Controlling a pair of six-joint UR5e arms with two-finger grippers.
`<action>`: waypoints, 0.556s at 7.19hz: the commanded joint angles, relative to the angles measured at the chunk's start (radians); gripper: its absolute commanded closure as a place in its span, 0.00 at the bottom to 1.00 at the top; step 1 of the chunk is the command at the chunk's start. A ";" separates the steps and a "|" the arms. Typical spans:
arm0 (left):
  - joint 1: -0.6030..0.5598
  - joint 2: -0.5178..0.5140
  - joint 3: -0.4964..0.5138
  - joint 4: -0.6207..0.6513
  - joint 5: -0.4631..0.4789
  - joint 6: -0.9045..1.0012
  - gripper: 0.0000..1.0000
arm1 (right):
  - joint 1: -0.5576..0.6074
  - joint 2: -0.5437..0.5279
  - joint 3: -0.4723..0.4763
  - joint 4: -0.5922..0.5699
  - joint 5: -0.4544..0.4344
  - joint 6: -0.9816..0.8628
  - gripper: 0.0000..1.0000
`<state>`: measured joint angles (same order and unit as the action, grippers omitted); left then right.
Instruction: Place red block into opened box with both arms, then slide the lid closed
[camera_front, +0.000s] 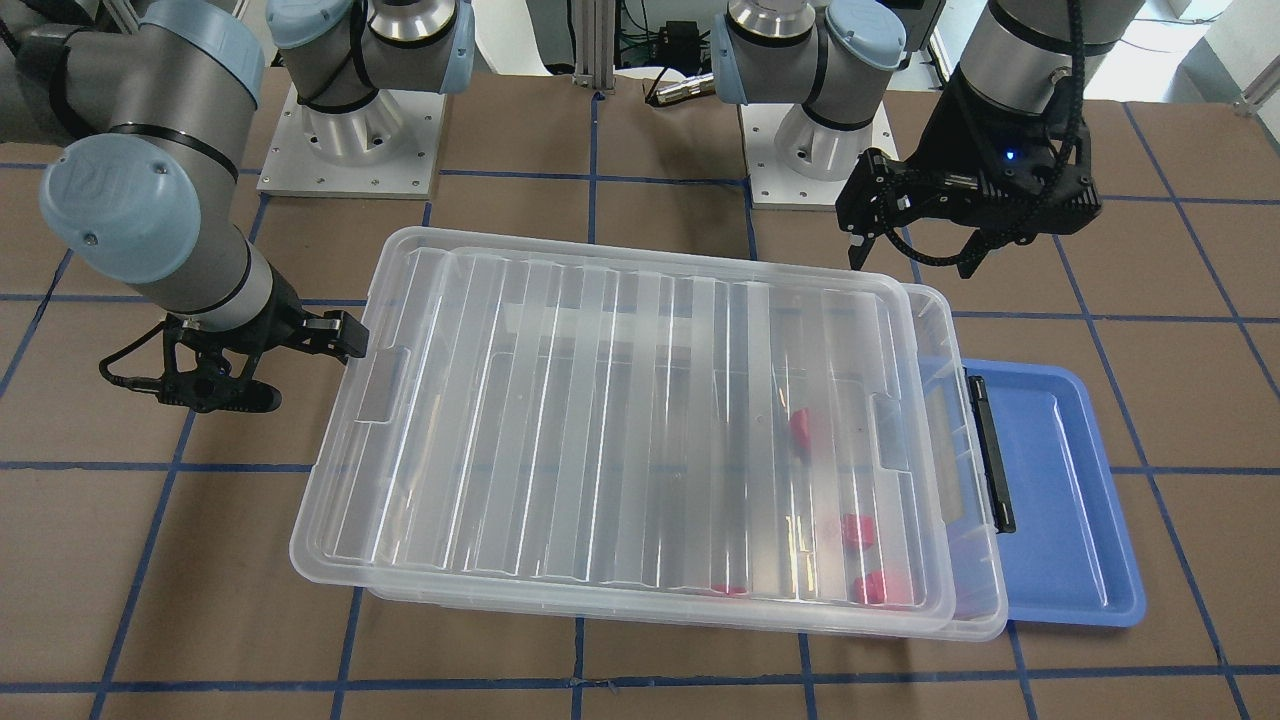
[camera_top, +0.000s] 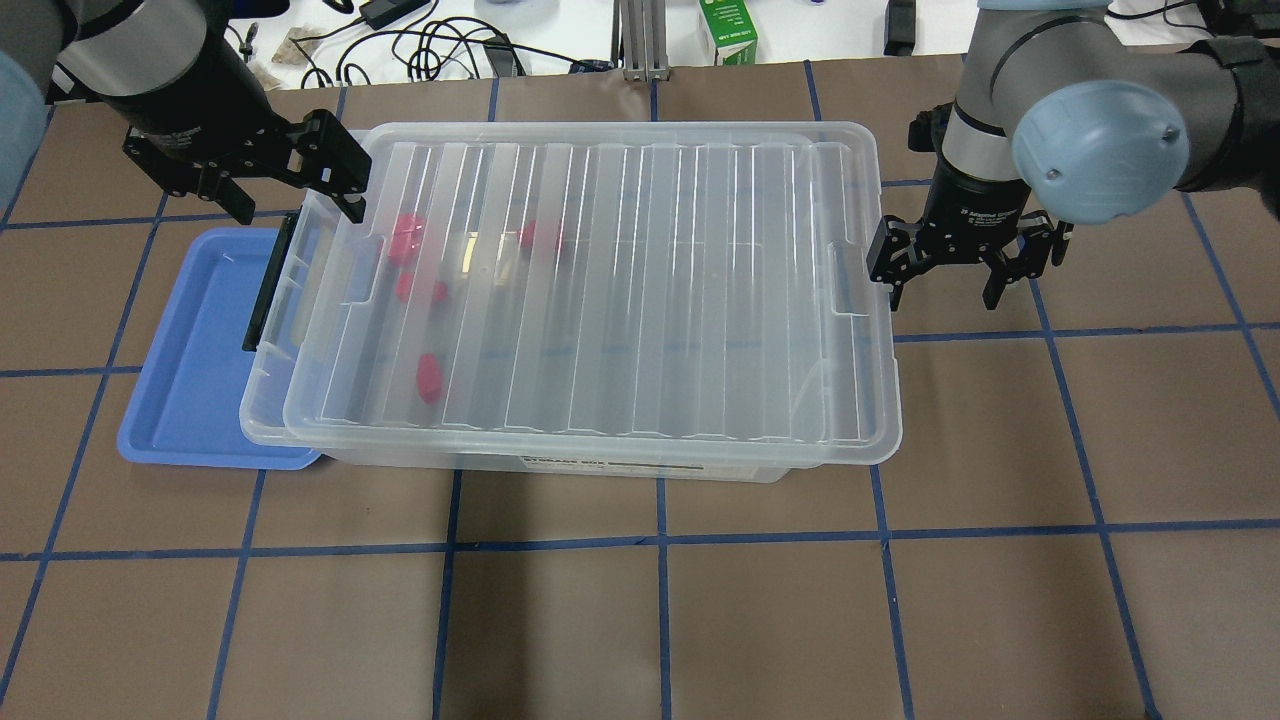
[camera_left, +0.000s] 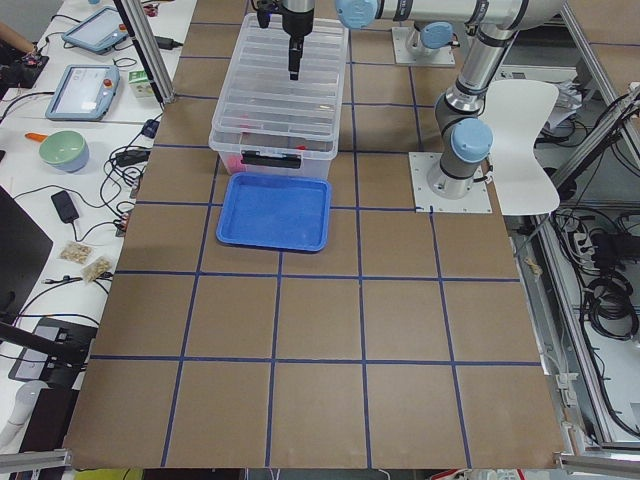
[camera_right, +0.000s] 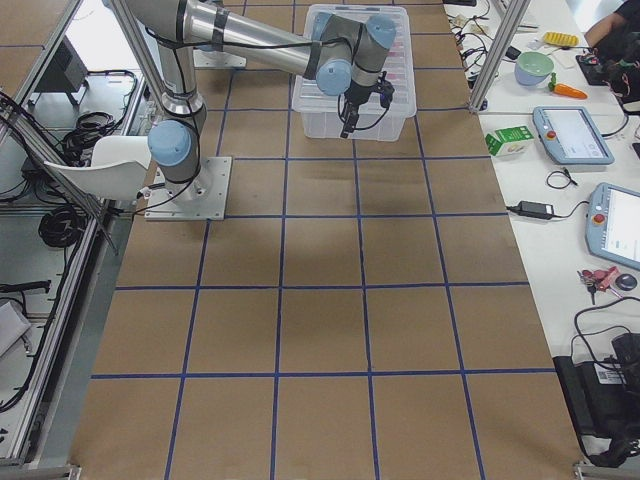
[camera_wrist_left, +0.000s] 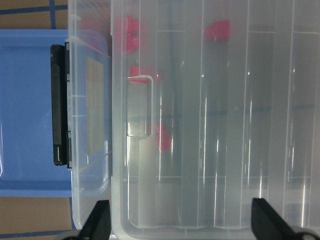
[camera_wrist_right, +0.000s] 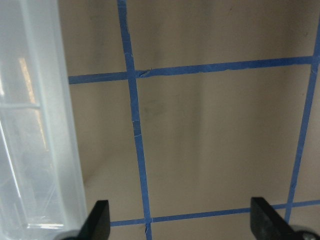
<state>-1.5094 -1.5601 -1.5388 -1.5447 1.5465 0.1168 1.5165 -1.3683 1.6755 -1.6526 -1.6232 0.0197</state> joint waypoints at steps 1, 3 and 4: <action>0.000 0.000 -0.001 0.000 0.001 0.000 0.00 | 0.011 0.000 0.000 -0.001 0.002 -0.001 0.00; 0.000 0.000 -0.001 0.000 0.000 0.000 0.00 | 0.014 0.000 0.001 -0.001 0.015 -0.001 0.00; 0.000 0.000 -0.001 0.000 0.000 0.000 0.00 | 0.014 0.000 0.001 -0.001 0.017 -0.001 0.00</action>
<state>-1.5094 -1.5601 -1.5401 -1.5447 1.5464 0.1166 1.5301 -1.3684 1.6764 -1.6536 -1.6119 0.0184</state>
